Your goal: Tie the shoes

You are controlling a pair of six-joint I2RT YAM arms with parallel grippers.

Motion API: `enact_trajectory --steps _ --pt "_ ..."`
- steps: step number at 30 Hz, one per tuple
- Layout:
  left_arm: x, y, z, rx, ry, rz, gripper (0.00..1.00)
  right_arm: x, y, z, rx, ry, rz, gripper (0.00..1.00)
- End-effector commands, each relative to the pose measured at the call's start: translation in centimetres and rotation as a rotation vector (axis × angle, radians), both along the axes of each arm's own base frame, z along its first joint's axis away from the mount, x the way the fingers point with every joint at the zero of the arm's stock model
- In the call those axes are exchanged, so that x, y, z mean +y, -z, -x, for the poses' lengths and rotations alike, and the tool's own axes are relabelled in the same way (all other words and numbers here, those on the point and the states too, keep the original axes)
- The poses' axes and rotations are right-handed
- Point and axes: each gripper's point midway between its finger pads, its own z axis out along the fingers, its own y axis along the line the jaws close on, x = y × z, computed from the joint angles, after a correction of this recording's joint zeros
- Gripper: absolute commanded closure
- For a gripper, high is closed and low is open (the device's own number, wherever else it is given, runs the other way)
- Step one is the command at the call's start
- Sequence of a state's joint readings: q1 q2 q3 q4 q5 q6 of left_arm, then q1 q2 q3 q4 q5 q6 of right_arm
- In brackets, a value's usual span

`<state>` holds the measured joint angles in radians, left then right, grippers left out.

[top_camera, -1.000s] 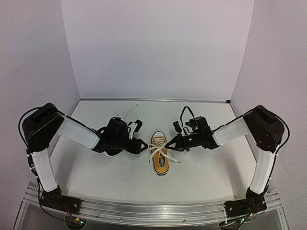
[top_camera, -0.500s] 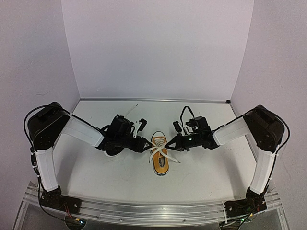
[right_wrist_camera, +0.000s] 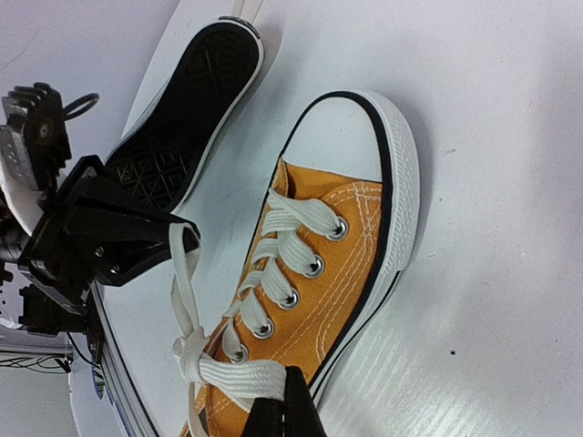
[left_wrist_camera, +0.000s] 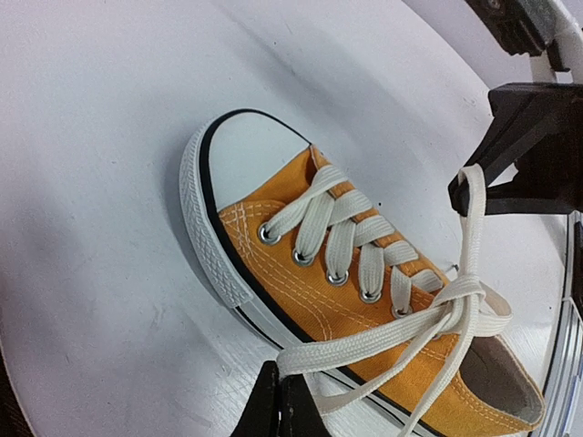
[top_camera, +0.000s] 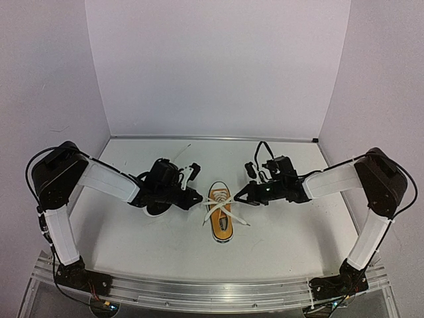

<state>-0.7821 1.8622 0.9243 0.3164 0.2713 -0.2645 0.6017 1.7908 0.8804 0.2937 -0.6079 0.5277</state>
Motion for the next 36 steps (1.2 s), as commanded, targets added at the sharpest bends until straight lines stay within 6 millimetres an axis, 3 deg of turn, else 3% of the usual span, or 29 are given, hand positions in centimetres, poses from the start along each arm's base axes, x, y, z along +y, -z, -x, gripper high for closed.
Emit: enact_trajectory --steps 1,18,22,36 --pt "1.4 -2.3 -0.9 -0.091 -0.047 -0.033 1.0 -1.6 0.8 0.7 -0.003 0.032 0.082 1.0" --pt "5.1 0.5 -2.6 -0.124 -0.189 -0.25 1.0 -5.3 3.5 2.3 0.056 0.112 0.218 1.0" --pt "5.4 0.1 -3.0 -0.182 -0.182 -0.3 1.0 -5.2 3.5 2.3 0.061 0.106 0.213 1.0" --pt "2.7 -3.1 -2.2 -0.514 -0.039 -0.494 1.0 -4.6 3.6 2.2 0.069 0.082 0.201 1.0"
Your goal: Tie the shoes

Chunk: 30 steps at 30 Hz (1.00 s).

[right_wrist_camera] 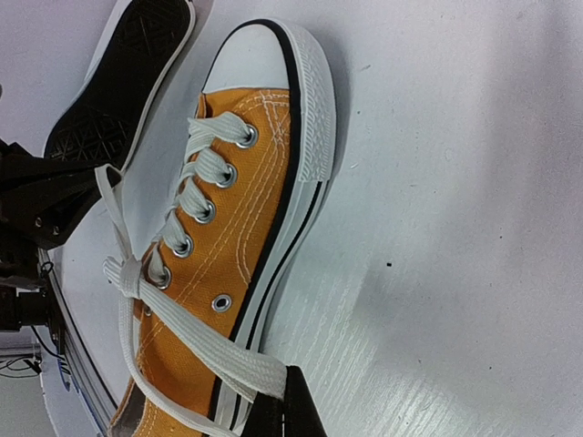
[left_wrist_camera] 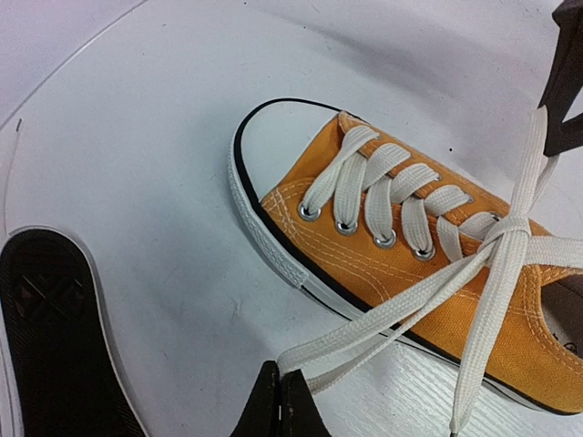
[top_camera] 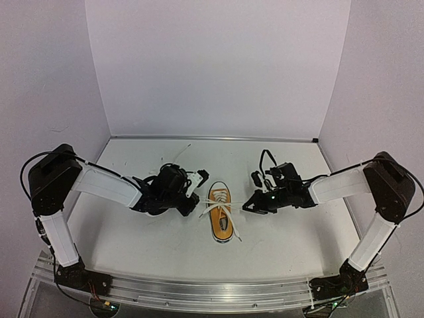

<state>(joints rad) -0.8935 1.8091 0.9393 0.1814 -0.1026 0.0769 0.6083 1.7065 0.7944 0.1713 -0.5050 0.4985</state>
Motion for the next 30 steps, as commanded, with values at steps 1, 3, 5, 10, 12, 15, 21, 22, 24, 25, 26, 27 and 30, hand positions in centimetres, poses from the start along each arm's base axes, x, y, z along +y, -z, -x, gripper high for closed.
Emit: enact_trajectory --steps 1,3,5,10,12,15,21,22,24,25,26,27,30 --pt "1.4 -3.2 -2.3 -0.198 -0.055 -0.136 1.0 -1.5 1.4 0.0 0.028 0.032 0.066 1.0" --pt "1.6 -3.4 -2.5 -0.229 -0.065 -0.164 1.0 -1.5 1.4 0.0 0.028 0.035 0.068 1.0" --pt "2.0 -3.6 -2.6 -0.27 -0.076 -0.204 1.0 -1.6 1.4 0.0 0.027 0.036 0.068 1.0" --pt "2.5 -4.2 -2.6 -0.373 -0.073 -0.305 1.0 -1.6 1.4 -0.1 0.025 0.04 0.07 1.0" --pt "2.7 -4.3 -2.6 -0.408 -0.071 -0.342 1.0 -1.6 1.4 -0.1 0.026 0.039 0.069 1.0" --pt "2.5 -4.7 -2.2 -0.476 -0.05 -0.389 1.0 -1.6 1.4 -0.1 0.028 0.039 0.069 1.0" --pt "1.4 -4.3 -1.9 -0.587 0.014 -0.528 1.0 -1.5 1.4 -0.2 0.029 0.039 0.066 1.0" --pt "1.3 -4.2 -2.0 -0.597 0.012 -0.548 1.0 -1.5 1.4 -0.2 0.03 0.039 0.065 1.0" --pt "1.5 -3.9 -2.3 -0.611 -0.001 -0.576 1.0 -1.5 1.3 -0.1 0.029 0.039 0.064 1.0" --pt "1.4 -4.0 -2.3 -0.609 -0.001 -0.566 1.0 -1.5 1.3 -0.1 0.029 0.038 0.064 1.0" --pt "1.2 -4.0 -2.1 -0.596 0.006 -0.546 1.0 -1.5 1.3 -0.1 0.029 0.038 0.064 1.0" --pt "1.0 -3.8 -1.8 -0.571 0.017 -0.519 1.0 -1.5 1.3 -0.1 0.029 0.038 0.064 1.0" --pt "0.3 -3.6 -0.9 -0.478 0.036 -0.415 1.0 -1.5 1.2 -0.1 0.028 0.039 0.063 1.0"
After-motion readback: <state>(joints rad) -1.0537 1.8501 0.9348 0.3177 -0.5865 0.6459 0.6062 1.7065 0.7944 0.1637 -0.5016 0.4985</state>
